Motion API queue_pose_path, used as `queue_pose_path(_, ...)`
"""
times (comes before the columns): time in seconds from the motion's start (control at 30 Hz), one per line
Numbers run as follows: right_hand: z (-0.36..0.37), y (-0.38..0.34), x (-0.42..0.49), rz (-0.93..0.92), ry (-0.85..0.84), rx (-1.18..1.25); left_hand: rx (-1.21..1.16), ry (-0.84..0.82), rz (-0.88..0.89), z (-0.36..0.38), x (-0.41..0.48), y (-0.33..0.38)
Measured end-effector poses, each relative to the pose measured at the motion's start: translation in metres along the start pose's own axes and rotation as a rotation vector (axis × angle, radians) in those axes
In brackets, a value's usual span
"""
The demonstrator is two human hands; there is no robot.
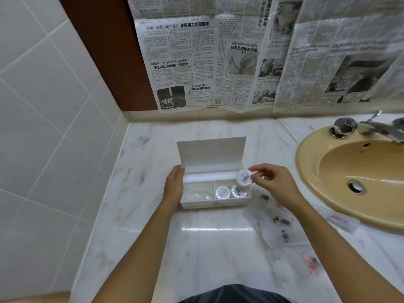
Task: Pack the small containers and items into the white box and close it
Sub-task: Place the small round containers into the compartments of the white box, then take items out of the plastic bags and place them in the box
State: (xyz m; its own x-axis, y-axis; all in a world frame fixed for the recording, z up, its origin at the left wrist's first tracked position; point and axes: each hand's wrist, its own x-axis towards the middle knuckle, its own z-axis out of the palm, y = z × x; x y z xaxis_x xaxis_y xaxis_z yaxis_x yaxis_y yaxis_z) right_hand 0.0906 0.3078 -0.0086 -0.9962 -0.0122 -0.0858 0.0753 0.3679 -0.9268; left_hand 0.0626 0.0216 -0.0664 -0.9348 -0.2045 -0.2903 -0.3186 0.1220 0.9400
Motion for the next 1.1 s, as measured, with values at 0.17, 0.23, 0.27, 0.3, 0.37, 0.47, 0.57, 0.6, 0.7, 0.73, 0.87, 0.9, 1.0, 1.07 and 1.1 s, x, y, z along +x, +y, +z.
queue_pose_path(0.17, 0.017, 0.003, -0.002, -0.066, -0.102, -0.257, 0.022, -0.014, 0.002, -0.001, -0.001, 0.003)
queue_pose_path(0.23, 0.021, 0.002, 0.0, -0.092, -0.098, -0.37, 0.028, -0.015, -0.001, -0.002, -0.001, 0.004)
queue_pose_path(0.27, 0.023, 0.001, 0.002, -0.112, -0.089, -0.456, 0.032, -0.018, -0.003, -0.002, -0.001, 0.004)
queue_pose_path(0.3, 0.024, 0.0, 0.002, -0.13, -0.082, -0.543, 0.038, -0.022, -0.003, -0.002, -0.001, 0.004)
queue_pose_path(0.37, 0.027, -0.003, 0.002, -0.125, -0.079, -0.655, 0.057, -0.018, -0.002, -0.002, -0.001, 0.005)
queue_pose_path(0.47, 0.03, -0.006, -0.002, -0.08, -0.064, -0.679, 0.084, -0.023, 0.012, -0.003, -0.001, 0.006)
queue_pose_path(0.57, 0.033, -0.005, -0.008, -0.07, -0.031, -0.626, 0.09, -0.028, 0.014, -0.005, -0.002, 0.006)
queue_pose_path(0.6, 0.032, -0.003, -0.01, -0.065, -0.025, -0.584, 0.089, -0.026, 0.013, -0.005, -0.002, 0.007)
queue_pose_path(0.7, 0.028, 0.001, -0.018, -0.048, -0.032, -0.513, 0.083, -0.022, 0.011, -0.004, -0.003, 0.008)
queue_pose_path(0.73, 0.026, 0.003, -0.021, -0.052, -0.041, -0.53, 0.079, -0.019, 0.01, -0.004, -0.003, 0.008)
queue_pose_path(0.87, 0.023, 0.007, -0.033, -0.101, -0.026, -0.47, 0.064, -0.014, 0.008, -0.002, -0.004, 0.009)
queue_pose_path(0.9, 0.021, 0.007, -0.036, -0.105, -0.01, -0.435, 0.059, -0.014, 0.006, -0.002, -0.004, 0.008)
queue_pose_path(1.0, 0.013, 0.007, -0.046, -0.077, 0.004, -0.399, 0.037, -0.024, -0.011, -0.004, -0.002, 0.005)
queue_pose_path(1.07, 0.004, 0.008, -0.054, -0.06, -0.011, -0.422, 0.034, -0.03, -0.02, -0.005, -0.004, 0.004)
queue_pose_path(1.1, 0.0, 0.008, -0.058, -0.05, -0.023, -0.447, 0.031, -0.031, -0.022, -0.005, -0.005, 0.003)
